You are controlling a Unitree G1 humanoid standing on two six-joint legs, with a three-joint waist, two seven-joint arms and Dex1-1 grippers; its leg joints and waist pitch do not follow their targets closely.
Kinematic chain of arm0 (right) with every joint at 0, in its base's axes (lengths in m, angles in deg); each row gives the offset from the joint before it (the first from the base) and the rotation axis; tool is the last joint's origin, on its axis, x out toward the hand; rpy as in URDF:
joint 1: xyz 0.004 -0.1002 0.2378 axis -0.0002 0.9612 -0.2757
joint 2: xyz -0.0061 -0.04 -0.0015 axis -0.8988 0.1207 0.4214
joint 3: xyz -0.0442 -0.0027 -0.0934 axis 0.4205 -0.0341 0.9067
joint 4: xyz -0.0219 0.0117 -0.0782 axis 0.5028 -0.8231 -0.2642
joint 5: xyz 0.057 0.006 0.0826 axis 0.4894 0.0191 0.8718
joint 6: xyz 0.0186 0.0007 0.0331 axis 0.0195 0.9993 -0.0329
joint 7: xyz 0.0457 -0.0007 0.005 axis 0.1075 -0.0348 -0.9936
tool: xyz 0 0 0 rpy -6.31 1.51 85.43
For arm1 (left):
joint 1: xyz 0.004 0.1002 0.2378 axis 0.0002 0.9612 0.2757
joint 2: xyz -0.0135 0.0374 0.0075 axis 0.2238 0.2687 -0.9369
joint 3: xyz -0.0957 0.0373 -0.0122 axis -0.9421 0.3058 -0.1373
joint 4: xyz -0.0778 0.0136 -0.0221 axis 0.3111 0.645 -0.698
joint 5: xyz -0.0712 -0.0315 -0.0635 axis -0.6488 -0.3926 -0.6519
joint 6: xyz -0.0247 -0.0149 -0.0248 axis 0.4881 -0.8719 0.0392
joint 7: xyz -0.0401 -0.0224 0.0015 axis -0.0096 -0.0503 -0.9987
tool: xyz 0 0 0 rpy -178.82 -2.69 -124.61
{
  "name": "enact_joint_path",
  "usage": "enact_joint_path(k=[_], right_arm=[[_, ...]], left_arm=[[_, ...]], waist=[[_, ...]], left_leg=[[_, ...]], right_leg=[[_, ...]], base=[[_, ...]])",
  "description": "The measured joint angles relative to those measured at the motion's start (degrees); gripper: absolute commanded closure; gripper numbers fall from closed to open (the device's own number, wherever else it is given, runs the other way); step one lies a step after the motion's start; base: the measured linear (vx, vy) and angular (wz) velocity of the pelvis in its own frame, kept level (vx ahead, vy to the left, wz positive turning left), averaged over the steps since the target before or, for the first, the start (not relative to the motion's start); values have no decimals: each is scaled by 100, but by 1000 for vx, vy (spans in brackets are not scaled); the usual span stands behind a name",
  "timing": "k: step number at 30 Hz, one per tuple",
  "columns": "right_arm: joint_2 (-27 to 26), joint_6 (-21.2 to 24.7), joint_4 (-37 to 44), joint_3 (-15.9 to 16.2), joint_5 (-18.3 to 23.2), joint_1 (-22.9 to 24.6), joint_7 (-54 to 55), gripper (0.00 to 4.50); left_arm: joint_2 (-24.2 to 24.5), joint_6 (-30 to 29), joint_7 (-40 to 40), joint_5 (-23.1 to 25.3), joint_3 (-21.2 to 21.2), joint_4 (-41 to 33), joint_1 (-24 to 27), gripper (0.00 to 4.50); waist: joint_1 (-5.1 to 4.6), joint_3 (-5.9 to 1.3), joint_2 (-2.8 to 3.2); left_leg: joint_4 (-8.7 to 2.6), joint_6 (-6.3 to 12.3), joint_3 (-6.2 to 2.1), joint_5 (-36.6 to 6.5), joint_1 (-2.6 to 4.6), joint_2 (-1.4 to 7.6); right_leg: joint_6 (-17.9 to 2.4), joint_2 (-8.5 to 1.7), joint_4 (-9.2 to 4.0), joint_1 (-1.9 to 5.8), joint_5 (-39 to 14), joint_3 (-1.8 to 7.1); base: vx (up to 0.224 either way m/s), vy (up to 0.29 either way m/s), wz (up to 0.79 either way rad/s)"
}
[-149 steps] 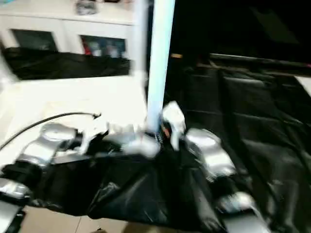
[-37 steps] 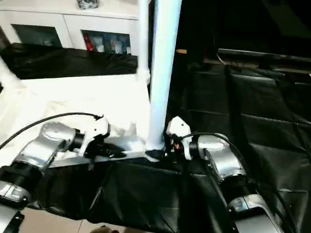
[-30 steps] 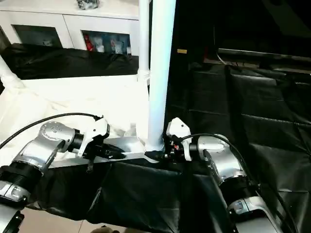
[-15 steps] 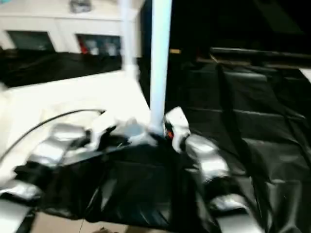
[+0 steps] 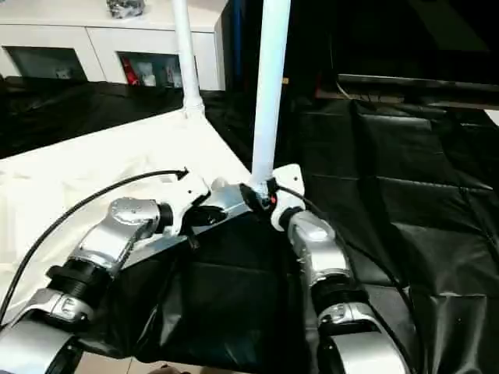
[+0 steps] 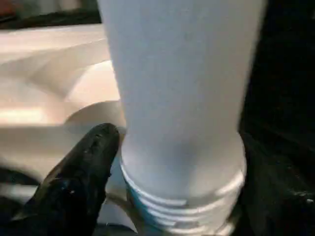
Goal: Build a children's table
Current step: Rotate leg to tighten
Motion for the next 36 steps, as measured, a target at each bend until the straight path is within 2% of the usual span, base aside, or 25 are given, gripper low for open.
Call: enact_joint_path(k=[4, 8, 10, 11, 15, 20, 28, 30, 35, 36], right_arm=[[313, -70, 158, 186, 41, 144, -939, 67], [692, -208, 319, 569, 24, 241, -1905, 67], [779, -218, 421, 654, 28, 307, -2231, 67], [867, -188, 541, 724, 39, 365, -2501, 90], [1180, 8, 930, 887, 81, 518, -3213, 122], [1330, 161, 1228, 1007, 111, 636, -3569, 160], [1301, 321, 1338, 992, 108, 673, -3515, 172], [1178, 334, 1240, 920, 80, 664, -3181, 173], [545, 307, 550, 531, -109, 318, -1263, 173], [406, 320, 413, 442, -149, 246, -789, 174]], left_arm=[[229, 60, -559, -137, 84, -84, 45, 450], [498, 230, -1120, -201, 133, -82, 56, 450], [553, 242, -1333, -212, 157, -82, 58, 450], [595, 245, -1478, -248, 180, -82, 58, 450], [737, 273, -1880, -352, 292, -82, 59, 450], [813, 296, -2179, -375, 337, -62, 59, 450], [815, 427, -2187, -381, 335, 32, 58, 450], [768, 432, -1988, -367, 293, 103, 51, 450], [382, 324, -873, -163, 67, 398, -102, 450], [270, 282, -644, -136, 62, 420, -117, 450]], waist=[[43, 0, 0], [95, 2, 4], [125, 2, 4], [151, 3, 5], [197, 4, 6], [206, 1, 11], [202, -4, 18], [185, -5, 16], [78, 0, 10], [30, -1, 8]], left_leg=[[1, 2, 0, 2, -18, 13], [15, 2, 5, 3, -24, 26], [20, 1, 9, 3, -25, 29], [23, 1, 9, 3, -25, 29], [27, 2, 10, 3, -27, 31], [28, 1, 12, 3, -24, 35], [30, 1, 12, 3, -18, 35], [30, 0, 12, 3, -1, 35], [26, -4, 11, 3, 25, 33], [23, -4, 11, 3, 26, 33]], right_leg=[[-3, 1, 1, -9, -3, -17], [-3, 1, 6, -8, -3, -25], [-4, 0, 7, -7, -3, -24], [-4, 0, 7, -5, -3, -24], [-4, 0, 7, -2, -3, -24], [-4, 0, 8, 0, -3, -25], [-4, 1, 11, 5, -3, -26], [-4, 0, 22, 15, -2, -24], [20, -1, 28, 21, -16, -23], [21, -1, 24, 21, -17, -22]], base=[[0, 0, 0], [0, 0, 0], [0, 0, 0], [0, 0, 0], [0, 0, 0], [0, 0, 0], [0, 0, 0], [0, 0, 0], [-20, -3, -1], [0, 0, 0]])
